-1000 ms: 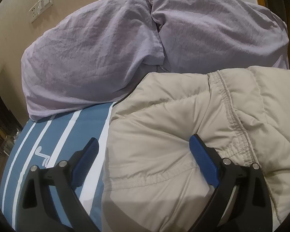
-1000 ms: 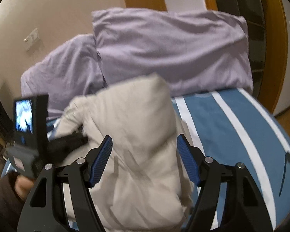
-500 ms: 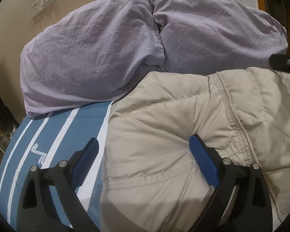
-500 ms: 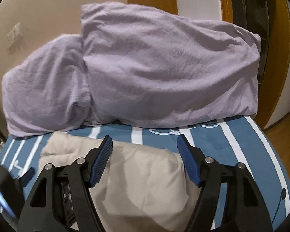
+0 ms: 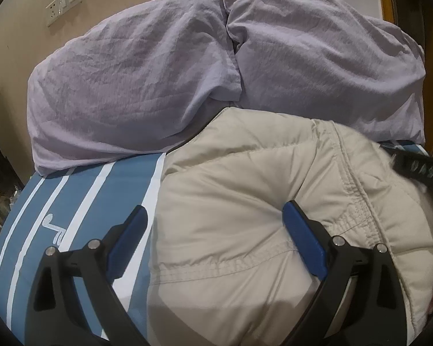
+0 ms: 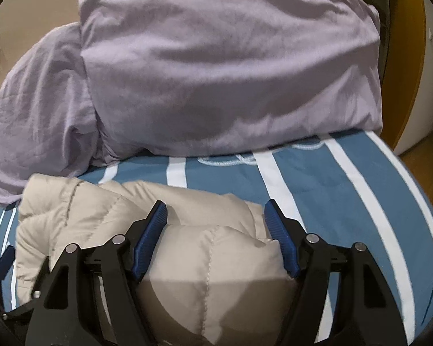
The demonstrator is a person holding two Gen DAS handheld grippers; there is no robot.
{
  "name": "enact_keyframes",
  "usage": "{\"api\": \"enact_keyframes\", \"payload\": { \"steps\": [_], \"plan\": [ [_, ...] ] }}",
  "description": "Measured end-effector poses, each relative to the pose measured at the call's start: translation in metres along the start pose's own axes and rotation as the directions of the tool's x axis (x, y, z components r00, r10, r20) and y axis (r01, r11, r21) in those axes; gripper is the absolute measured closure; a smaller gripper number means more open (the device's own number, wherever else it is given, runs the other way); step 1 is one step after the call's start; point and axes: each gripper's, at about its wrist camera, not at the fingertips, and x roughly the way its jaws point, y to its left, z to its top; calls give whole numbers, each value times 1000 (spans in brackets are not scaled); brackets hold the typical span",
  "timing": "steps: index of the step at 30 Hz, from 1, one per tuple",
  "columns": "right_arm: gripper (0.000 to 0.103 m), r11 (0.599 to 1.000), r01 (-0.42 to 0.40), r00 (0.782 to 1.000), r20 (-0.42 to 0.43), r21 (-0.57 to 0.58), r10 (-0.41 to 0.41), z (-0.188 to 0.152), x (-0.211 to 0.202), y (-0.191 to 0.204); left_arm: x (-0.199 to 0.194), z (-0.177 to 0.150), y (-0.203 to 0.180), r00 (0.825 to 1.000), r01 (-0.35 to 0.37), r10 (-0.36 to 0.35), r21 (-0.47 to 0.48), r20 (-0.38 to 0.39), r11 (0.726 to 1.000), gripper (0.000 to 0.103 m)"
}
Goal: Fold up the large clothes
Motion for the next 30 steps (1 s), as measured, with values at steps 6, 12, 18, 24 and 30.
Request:
{"api": "enact_keyframes", "payload": {
  "steps": [6, 12, 18, 24, 30],
  "plan": [
    [32, 999, 46, 999, -11, 7, -45, -13, 12, -4, -11, 5, 2, 1000, 25, -25, -12, 7, 1000, 4],
    [31, 999, 40, 998, -40, 25, -39, -17, 18, -10, -22, 26, 1, 999, 32, -32, -11, 14, 999, 4],
    [29, 999, 46, 998, -50, 26, -45, -18, 21, -12, -29, 57, -6, 997, -15, 16, -25, 69, 1000, 2],
    [26, 998, 46, 998, -50, 30, -44, -17, 20, -13, 13, 49, -16, 998, -48, 49, 5, -45, 999, 2],
    [24, 998, 53, 998, -43, 39, -51, -18, 19, -14, 22, 41, -16, 998, -49, 48, -3, -43, 999, 2]
  ]
}}
